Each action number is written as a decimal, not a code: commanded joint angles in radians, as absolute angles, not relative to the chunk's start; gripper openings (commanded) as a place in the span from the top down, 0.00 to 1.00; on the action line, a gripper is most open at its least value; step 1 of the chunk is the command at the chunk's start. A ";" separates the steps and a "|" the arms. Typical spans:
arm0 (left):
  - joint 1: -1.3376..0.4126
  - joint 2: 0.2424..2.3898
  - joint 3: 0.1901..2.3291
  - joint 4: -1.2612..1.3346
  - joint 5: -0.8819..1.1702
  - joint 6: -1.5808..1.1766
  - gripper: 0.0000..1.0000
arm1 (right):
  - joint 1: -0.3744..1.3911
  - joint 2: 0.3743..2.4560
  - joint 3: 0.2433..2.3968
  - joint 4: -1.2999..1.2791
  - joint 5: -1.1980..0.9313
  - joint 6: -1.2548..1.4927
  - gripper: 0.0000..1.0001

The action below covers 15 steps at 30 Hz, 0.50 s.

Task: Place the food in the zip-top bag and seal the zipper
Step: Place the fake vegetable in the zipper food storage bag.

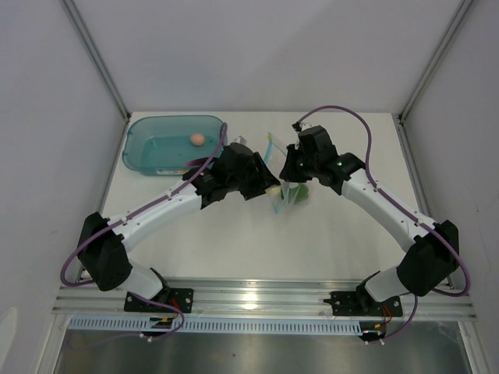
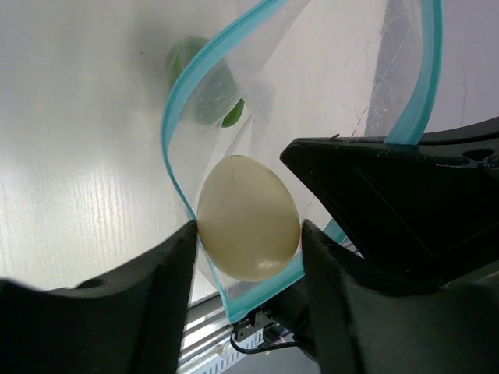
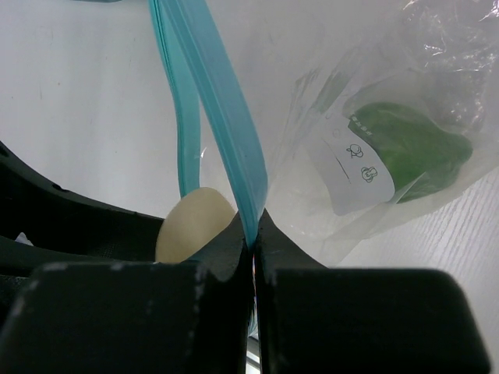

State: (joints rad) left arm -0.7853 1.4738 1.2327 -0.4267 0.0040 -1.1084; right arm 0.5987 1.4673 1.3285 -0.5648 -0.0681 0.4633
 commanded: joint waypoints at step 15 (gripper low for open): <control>-0.792 1.419 1.286 -0.466 -0.043 -1.077 0.14 | 0.588 1.413 1.327 -0.574 -0.052 0.456 1.00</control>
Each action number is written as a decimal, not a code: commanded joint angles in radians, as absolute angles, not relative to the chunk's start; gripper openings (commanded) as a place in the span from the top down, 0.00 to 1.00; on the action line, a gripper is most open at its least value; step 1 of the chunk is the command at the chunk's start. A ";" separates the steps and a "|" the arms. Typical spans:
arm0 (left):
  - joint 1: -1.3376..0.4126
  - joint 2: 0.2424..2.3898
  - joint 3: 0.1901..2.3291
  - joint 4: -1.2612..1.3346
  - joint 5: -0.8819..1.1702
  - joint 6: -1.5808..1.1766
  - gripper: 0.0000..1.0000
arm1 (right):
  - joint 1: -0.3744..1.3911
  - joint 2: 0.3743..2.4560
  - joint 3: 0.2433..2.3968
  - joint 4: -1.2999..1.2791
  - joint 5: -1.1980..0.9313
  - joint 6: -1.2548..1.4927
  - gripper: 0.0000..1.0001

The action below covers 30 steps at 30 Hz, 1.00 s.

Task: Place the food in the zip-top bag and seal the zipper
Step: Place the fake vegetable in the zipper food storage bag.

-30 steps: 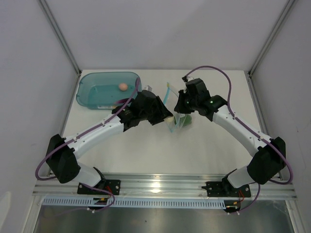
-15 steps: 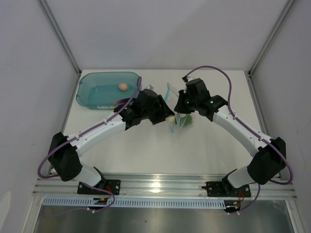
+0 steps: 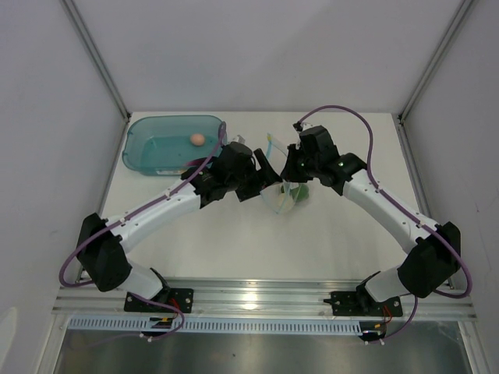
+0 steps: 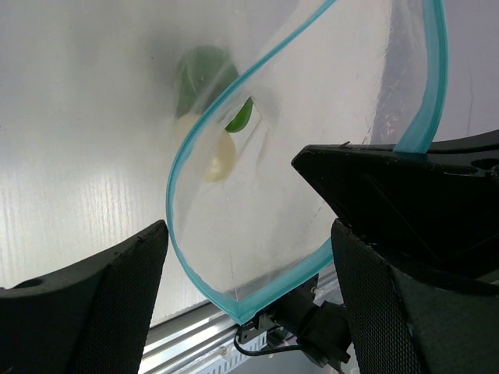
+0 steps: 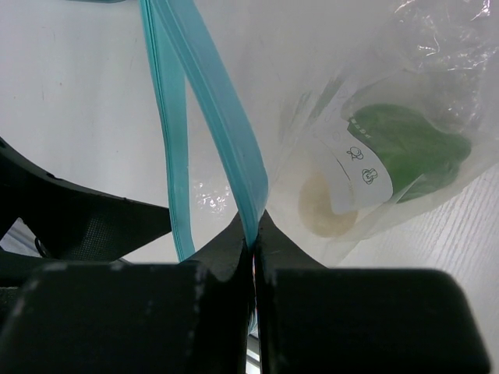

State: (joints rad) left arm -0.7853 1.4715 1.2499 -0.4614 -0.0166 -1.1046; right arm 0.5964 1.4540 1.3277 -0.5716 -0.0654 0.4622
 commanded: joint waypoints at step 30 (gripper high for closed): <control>-0.359 1.337 1.089 -0.195 -0.035 -1.051 0.07 | 0.554 1.374 1.238 -0.594 -0.052 0.433 1.00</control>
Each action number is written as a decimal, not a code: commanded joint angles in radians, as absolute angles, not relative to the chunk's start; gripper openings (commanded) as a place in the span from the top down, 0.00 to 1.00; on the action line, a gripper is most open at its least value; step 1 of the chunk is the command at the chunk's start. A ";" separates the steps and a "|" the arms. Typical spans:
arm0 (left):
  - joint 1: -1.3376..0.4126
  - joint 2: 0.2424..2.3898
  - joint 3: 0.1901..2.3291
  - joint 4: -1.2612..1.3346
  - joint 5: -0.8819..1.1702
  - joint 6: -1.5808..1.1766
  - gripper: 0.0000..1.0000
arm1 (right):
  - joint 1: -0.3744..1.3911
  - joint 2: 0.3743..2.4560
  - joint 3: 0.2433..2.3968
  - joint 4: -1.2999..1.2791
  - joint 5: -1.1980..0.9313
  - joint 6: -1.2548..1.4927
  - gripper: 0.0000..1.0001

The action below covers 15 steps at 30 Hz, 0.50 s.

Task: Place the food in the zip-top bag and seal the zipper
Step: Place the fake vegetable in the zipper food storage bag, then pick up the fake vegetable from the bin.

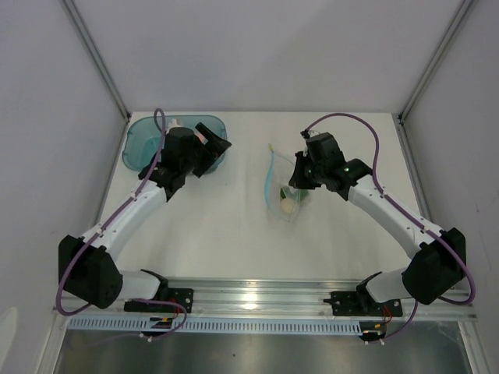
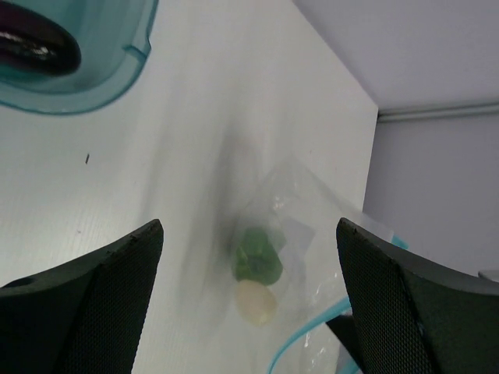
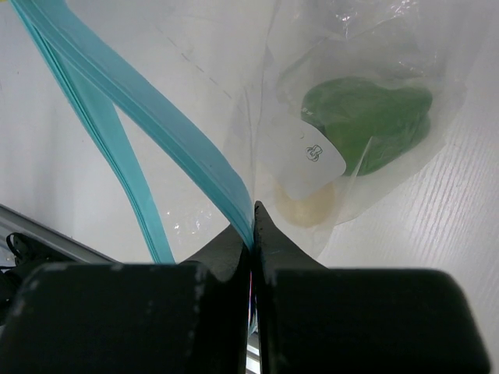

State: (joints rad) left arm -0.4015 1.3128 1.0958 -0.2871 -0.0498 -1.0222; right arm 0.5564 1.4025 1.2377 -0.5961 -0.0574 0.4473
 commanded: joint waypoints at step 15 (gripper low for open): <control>-0.163 1.657 1.242 -0.169 -0.031 -1.147 0.09 | 0.552 1.459 1.278 -0.618 -0.052 0.391 1.00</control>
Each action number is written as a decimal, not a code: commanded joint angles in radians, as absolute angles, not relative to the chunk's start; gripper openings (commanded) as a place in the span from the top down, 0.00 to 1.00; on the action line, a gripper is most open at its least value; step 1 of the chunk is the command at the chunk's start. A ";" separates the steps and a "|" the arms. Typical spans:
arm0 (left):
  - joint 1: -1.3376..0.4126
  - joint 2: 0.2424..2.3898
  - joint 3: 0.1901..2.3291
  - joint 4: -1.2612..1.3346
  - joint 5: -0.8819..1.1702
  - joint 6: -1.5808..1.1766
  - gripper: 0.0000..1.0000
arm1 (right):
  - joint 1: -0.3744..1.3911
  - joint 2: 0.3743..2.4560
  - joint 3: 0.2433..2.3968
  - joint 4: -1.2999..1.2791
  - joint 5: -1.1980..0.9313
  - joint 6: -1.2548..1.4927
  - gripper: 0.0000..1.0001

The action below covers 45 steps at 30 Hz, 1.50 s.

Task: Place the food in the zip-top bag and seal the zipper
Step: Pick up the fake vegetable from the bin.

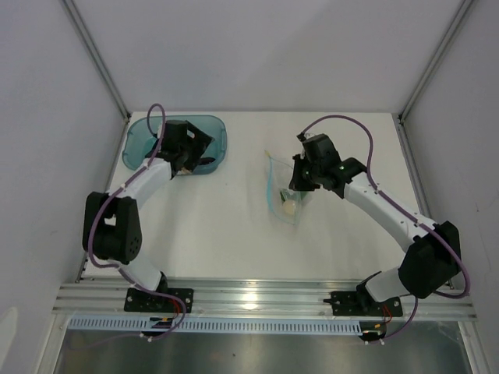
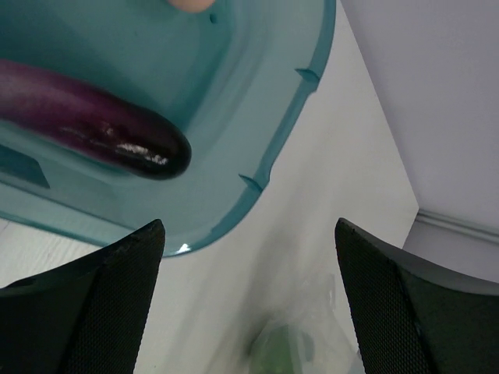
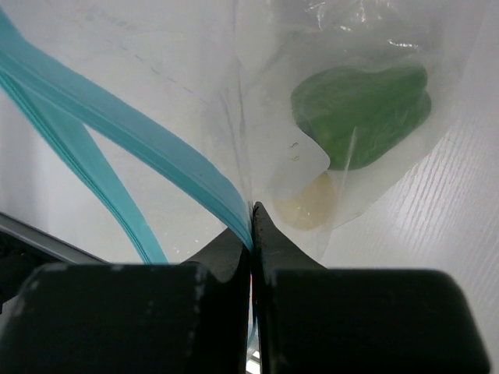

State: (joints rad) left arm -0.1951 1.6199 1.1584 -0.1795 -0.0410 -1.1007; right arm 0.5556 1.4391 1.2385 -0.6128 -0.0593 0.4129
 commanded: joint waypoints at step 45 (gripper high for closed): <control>-0.044 2.335 2.066 -0.676 -0.133 -1.327 0.16 | 0.529 1.563 1.267 -0.580 -0.058 0.377 1.00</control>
